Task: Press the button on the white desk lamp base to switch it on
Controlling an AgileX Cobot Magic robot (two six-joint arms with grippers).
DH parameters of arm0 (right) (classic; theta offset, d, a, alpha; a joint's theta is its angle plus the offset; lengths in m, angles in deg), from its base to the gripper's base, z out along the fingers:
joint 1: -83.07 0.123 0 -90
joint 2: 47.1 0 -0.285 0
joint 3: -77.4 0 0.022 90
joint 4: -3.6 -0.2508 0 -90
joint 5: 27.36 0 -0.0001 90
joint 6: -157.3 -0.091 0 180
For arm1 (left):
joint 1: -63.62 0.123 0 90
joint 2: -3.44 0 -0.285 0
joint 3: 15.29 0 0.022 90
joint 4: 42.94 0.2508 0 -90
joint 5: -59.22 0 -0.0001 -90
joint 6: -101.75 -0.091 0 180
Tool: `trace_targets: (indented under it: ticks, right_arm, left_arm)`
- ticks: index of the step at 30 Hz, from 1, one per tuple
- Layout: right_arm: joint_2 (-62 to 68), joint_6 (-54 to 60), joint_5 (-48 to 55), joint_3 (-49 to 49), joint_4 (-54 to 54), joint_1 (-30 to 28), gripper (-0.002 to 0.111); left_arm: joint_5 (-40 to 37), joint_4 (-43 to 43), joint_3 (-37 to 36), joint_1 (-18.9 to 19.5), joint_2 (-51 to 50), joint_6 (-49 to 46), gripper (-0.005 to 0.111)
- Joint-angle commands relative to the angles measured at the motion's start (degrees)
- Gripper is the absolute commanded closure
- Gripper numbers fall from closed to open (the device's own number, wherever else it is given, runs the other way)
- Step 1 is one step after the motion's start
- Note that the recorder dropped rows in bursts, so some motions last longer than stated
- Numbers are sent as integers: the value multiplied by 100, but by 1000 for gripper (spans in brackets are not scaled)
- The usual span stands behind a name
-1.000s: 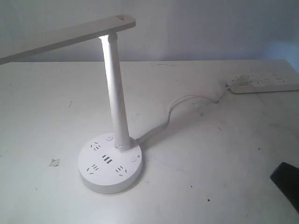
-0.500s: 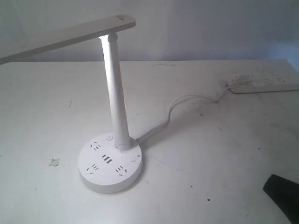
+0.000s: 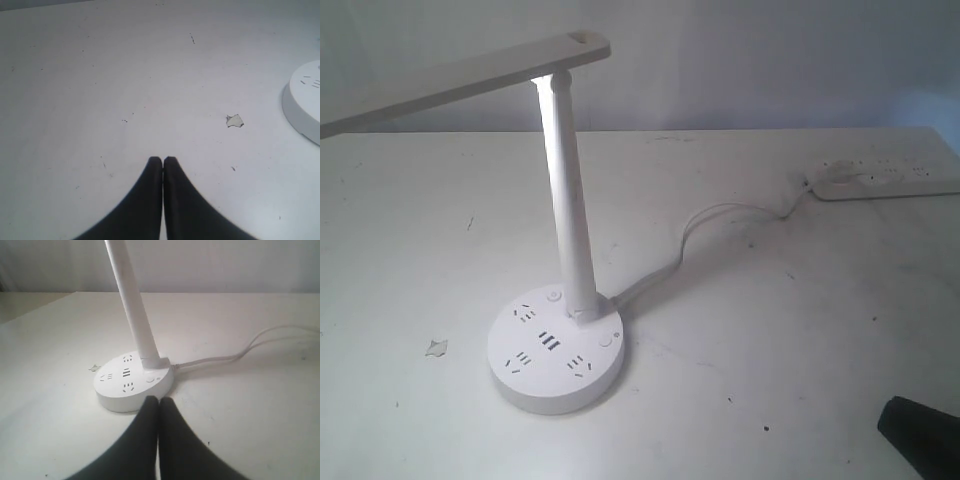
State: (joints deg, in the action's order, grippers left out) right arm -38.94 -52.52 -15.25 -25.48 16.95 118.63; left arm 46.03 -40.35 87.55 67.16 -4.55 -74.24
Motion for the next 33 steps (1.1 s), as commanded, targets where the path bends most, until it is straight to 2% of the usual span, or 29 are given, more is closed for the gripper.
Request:
trace_targets:
  ticks: [1,21,26,31,33]
  right_arm:
    - [-37,-618,87,10,3,0,108]
    - [-37,-629,62,10,3,-83,108]
    - [-37,-619,54,10,3,-1126,108]
    - [-37,-619,54,10,3,-3137,108]
    - [-37,-619,57,10,3,-3716,108]
  left_arm:
    - [-6,-19,-5,-24,21,9,107]
    - [-6,-19,-5,-24,21,9,107]
    - [-6,-19,-5,-24,21,9,107]
    - [-6,-19,-5,-24,21,9,107]
    - [-6,-19,-5,-24,21,9,107]
